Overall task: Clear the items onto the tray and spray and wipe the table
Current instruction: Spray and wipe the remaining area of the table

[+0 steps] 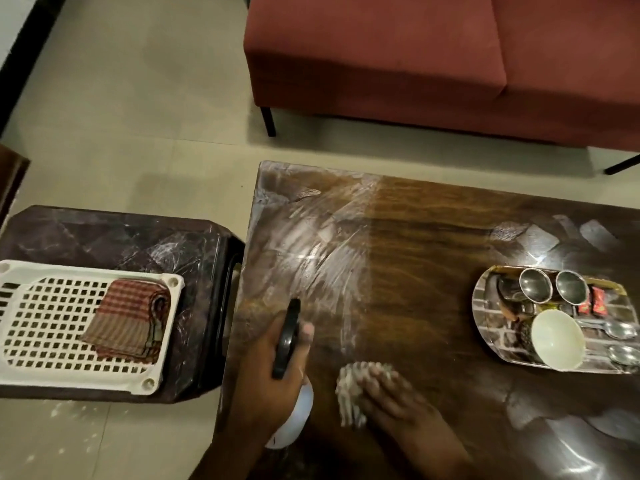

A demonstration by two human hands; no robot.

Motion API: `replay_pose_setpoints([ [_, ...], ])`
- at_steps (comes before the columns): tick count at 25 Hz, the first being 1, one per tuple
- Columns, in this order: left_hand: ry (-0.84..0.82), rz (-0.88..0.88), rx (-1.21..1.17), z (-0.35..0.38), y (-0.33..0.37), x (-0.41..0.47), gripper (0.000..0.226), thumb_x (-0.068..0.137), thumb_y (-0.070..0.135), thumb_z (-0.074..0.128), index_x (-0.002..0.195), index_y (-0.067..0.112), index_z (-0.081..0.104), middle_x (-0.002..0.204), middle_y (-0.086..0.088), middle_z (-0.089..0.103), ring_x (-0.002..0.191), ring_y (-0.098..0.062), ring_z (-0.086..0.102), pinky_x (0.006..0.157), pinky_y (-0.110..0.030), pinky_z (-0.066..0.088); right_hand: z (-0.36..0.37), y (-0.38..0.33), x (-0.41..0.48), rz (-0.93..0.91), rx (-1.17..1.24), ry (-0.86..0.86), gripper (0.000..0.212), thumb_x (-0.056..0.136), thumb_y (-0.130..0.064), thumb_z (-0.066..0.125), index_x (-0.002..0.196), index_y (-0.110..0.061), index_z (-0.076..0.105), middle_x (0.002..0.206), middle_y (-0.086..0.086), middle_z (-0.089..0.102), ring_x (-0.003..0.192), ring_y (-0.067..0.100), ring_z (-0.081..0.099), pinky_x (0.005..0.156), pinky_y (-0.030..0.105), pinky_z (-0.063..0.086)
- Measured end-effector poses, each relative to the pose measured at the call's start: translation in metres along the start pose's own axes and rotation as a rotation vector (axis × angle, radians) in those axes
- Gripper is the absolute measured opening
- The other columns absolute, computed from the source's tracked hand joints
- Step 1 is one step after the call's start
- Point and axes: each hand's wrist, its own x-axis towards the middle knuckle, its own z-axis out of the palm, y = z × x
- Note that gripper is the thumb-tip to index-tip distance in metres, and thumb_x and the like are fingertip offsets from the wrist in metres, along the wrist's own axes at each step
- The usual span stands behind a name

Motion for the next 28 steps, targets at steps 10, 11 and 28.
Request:
replay_pose_setpoints([
  [10, 0.007, -0.053, 0.249, 0.036, 0.045, 0.117, 0.057, 0.099, 0.052, 0.068, 0.054, 0.023, 0.048, 0.041, 0.007, 0.046, 0.045, -0.003, 0.054, 0.049, -0.013, 0.035, -0.046, 0.131, 0.177, 1.134, 0.352, 0.38, 0.056, 0.112, -0.035, 0.041, 0.166, -0.022, 0.035, 0.175, 0.002, 0.027, 0.165, 0.029, 0.009, 0.132, 0.052, 0.011],
  [11, 0.044, -0.004, 0.288, 0.04, 0.046, 0.12, 0.059, 0.097, 0.051, 0.07, 0.051, 0.026, 0.043, 0.038, 0.006, 0.041, 0.047, 0.002, 0.054, 0.05, -0.009, 0.037, -0.044, 0.131, 0.185, 1.043, 0.326, 0.349, 0.055, 0.113, -0.037, 0.039, 0.166, -0.024, 0.034, 0.175, 0.001, 0.026, 0.165, 0.028, 0.009, 0.133, 0.052, 0.012],
  [28, 0.091, -0.068, 0.083, 0.044, 0.037, 0.151, 0.028, 0.093, 0.054, 0.073, 0.087, 0.031, 0.059, 0.072, -0.005, 0.063, 0.063, -0.026, 0.061, 0.046, -0.02, 0.041, -0.076, 0.193, 0.23, 0.062, -0.025, 0.029, 0.058, 0.114, -0.051, 0.019, 0.169, -0.037, 0.013, 0.178, -0.007, 0.011, 0.166, 0.019, 0.002, 0.133, 0.05, 0.015],
])
